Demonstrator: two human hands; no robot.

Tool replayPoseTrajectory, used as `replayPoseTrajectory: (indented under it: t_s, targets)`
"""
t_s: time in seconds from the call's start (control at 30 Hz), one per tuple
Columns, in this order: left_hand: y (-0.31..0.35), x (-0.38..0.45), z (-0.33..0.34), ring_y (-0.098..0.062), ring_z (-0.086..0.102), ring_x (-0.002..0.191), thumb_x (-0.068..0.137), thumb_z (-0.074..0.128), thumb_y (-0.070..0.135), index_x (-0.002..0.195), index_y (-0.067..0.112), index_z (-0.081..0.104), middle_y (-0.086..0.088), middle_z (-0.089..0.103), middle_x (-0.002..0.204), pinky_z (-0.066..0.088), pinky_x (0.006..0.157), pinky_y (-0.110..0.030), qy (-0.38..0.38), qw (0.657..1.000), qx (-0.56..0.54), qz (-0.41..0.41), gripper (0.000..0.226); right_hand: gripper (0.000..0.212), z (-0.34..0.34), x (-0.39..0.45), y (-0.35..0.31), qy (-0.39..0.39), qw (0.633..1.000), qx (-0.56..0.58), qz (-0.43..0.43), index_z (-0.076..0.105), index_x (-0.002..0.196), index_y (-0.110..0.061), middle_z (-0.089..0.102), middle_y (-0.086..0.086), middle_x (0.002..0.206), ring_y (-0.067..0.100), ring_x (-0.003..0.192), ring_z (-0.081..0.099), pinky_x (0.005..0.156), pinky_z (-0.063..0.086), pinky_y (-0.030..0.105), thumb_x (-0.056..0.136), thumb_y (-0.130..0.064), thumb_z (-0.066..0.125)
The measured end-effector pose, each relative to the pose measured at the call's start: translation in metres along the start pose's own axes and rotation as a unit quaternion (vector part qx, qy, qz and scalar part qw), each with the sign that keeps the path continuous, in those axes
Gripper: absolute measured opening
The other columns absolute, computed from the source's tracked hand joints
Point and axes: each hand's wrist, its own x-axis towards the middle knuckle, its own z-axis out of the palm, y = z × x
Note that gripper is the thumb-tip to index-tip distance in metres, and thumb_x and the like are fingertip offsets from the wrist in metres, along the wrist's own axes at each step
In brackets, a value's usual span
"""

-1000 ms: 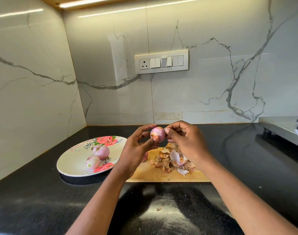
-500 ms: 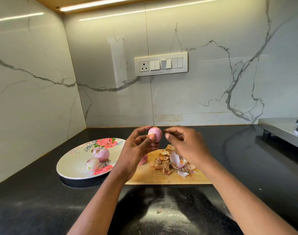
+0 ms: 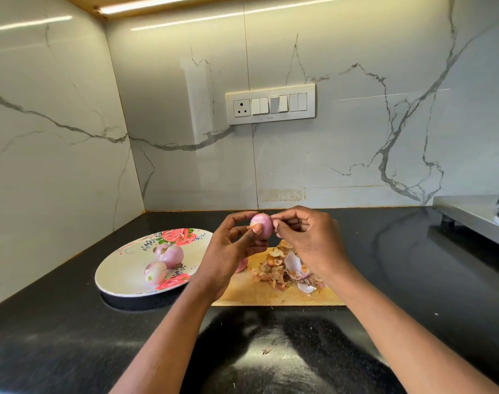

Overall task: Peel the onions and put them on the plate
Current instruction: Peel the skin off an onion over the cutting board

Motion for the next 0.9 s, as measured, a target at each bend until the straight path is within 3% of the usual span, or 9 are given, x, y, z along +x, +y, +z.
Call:
replayPoseTrajectory:
  t_s: [0.17, 0.37, 0.47, 0.77, 0.9]
  targets:
    - [-0.0006, 0.0006, 0.0016, -0.022, 0.071, 0.089, 0.081, 0.069, 0.029, 0.126, 0.015, 0.062, -0.01, 0.076, 0.101, 0.06, 0.087, -0.033, -0.017, 1.0, -0.016, -0.011, 0.048, 0.007, -0.0003, 0.0004, -0.0003, 0.012, 1.0, -0.027, -0.003, 0.076, 0.093, -0.017, 0.076, -0.008, 0.082, 0.003, 0.078, 0.071, 0.075, 0.062, 0.029, 0.087, -0.018, 0.078]
    - [-0.0003, 0.0015, -0.0001, -0.024, 0.07, 0.093, 0.085, 0.066, 0.029, 0.126, 0.018, 0.063, -0.015, 0.073, 0.112, 0.058, 0.092, -0.036, -0.004, 1.0, -0.011, -0.012, 0.043, 0.015, -0.0009, 0.0024, -0.0029, -0.012, 0.999, 0.026, 0.023, 0.072, 0.105, -0.021, 0.077, -0.006, 0.092, 0.009, 0.083, 0.074, 0.082, 0.063, 0.04, 0.091, -0.015, 0.074]
    - [0.0004, 0.002, -0.0017, -0.024, 0.071, 0.094, 0.086, 0.064, 0.027, 0.126, 0.018, 0.063, -0.015, 0.073, 0.113, 0.058, 0.09, -0.034, 0.001, 1.0, -0.015, -0.012, 0.04, 0.024, -0.0022, 0.0024, -0.0059, -0.035, 0.999, 0.029, 0.026, 0.069, 0.112, -0.024, 0.076, -0.007, 0.099, 0.009, 0.09, 0.074, 0.084, 0.062, 0.04, 0.089, -0.026, 0.077]
    - [-0.0015, 0.0019, -0.0016, -0.018, 0.072, 0.086, 0.077, 0.075, 0.034, 0.124, 0.02, 0.062, -0.012, 0.072, 0.107, 0.059, 0.083, -0.031, -0.002, 0.999, 0.034, 0.006, 0.051, 0.017, -0.0013, 0.0031, -0.0038, -0.041, 0.998, 0.036, 0.028, 0.071, 0.103, -0.019, 0.075, -0.004, 0.09, 0.012, 0.084, 0.074, 0.078, 0.064, 0.041, 0.088, -0.014, 0.077]
    - [-0.0016, 0.0019, -0.0011, -0.019, 0.071, 0.088, 0.081, 0.073, 0.03, 0.126, 0.018, 0.061, -0.013, 0.071, 0.11, 0.059, 0.087, -0.032, -0.021, 1.0, 0.023, 0.0, 0.048, 0.012, -0.0033, 0.0047, 0.0015, 0.008, 0.998, 0.035, 0.047, 0.07, 0.092, -0.022, 0.075, -0.002, 0.086, 0.014, 0.078, 0.075, 0.076, 0.064, 0.042, 0.089, -0.012, 0.076]
